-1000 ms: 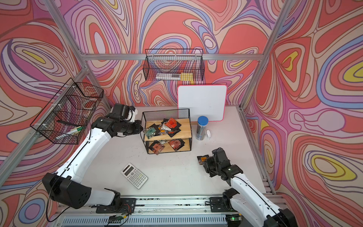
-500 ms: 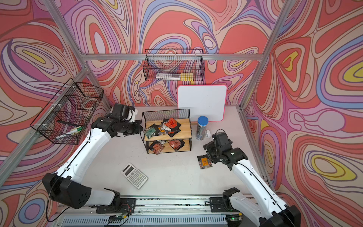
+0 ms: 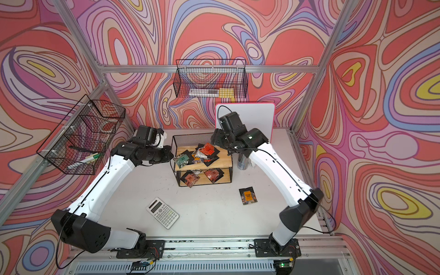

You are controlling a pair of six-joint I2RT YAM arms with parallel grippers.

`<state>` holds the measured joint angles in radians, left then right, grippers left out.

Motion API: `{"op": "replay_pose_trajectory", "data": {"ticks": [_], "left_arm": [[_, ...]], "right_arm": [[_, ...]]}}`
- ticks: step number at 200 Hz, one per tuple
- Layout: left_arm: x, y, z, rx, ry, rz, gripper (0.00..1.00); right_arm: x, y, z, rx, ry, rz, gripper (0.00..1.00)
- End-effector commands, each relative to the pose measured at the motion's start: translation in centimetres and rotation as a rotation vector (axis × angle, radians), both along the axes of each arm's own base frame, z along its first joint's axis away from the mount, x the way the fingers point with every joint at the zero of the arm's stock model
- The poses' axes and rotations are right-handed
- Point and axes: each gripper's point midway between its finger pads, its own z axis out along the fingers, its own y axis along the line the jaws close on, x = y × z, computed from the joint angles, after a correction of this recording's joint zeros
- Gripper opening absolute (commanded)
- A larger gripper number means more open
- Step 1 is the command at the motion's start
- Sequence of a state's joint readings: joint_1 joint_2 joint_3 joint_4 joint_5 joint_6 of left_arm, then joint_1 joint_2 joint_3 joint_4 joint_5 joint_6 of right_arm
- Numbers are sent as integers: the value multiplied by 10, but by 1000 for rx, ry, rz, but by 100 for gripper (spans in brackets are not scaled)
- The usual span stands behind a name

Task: Remove the tea bags from the shelf
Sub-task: Pick up the tea bag from the shelf.

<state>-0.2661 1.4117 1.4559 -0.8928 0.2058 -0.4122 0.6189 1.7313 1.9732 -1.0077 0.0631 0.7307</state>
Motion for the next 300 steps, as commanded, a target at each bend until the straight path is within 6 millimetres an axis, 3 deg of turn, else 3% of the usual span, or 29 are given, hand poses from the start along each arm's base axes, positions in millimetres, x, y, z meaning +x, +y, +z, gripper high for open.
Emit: {"op": "replay_pose_trajectory", "data": {"ticks": [1, 37, 78, 192, 255, 300], "left_arm": [[4, 2, 4, 21, -23, -1, 0], [3, 3, 4, 26, -25, 0, 0], [3, 3, 4, 26, -22, -2, 0], [3, 3, 3, 25, -21, -3, 0], [2, 3, 3, 27, -20, -4, 0], [2, 3, 3, 28, -20, -4, 0]], "right_arm": [[3, 5, -33, -178, 84, 104, 71], [20, 27, -58, -265, 115, 150, 78], [31, 38, -83, -296, 137, 166, 82], [40, 49, -107, -315, 155, 185, 84], [37, 48, -117, -299, 176, 167, 77], [37, 42, -116, -288, 173, 139, 63]]}}
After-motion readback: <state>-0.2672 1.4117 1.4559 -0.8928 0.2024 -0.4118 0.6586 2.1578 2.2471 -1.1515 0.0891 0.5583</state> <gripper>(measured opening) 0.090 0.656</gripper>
